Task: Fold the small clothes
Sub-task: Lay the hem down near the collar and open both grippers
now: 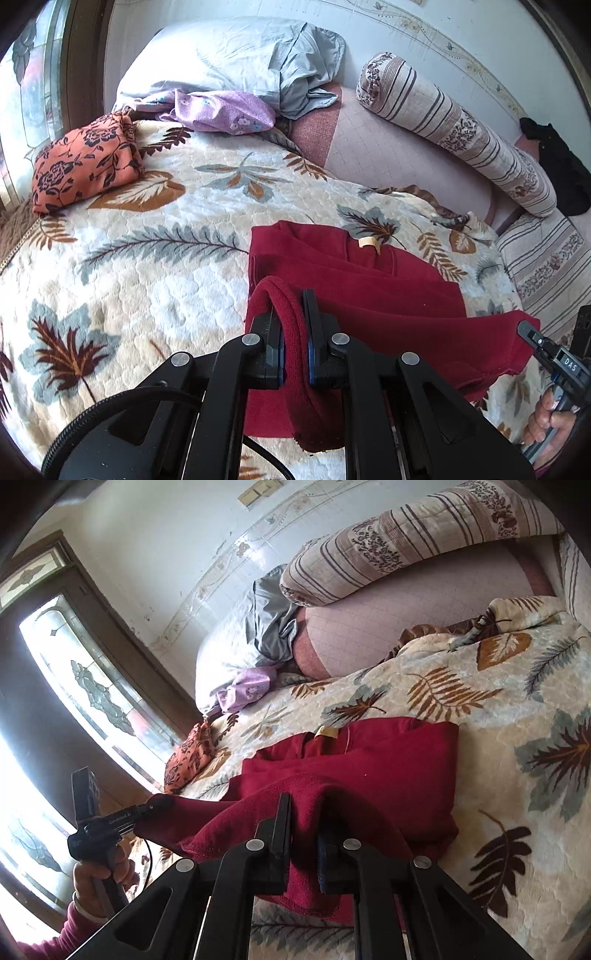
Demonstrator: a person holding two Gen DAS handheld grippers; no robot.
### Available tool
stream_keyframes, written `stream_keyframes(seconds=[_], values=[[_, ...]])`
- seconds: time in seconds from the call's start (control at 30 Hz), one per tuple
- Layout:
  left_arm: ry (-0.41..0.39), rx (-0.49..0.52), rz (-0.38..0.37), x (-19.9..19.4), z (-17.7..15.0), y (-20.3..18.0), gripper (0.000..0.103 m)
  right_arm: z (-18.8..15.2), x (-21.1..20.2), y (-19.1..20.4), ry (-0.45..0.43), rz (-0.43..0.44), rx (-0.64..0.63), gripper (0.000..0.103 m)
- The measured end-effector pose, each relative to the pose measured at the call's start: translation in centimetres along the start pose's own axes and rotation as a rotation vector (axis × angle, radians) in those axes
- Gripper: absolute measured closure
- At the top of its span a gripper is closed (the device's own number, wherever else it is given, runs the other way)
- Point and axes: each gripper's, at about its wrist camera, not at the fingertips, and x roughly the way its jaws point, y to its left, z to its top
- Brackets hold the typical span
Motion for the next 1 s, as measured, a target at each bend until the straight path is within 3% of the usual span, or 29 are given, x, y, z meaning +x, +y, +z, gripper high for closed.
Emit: stream_keyframes(seconds=[0.27,1.0], values=[[-0.004,0.053,0.051,3.3,1.5,-1.7,0.096,2.0,3.6,-1.5,0.021,-0.107,-0.011,0.093],[0.040,0.079,0.113,10.3,4.5,-1.7,0.096,5.5,8.7,-5.3,0.036,-0.169,0.027,0.094]])
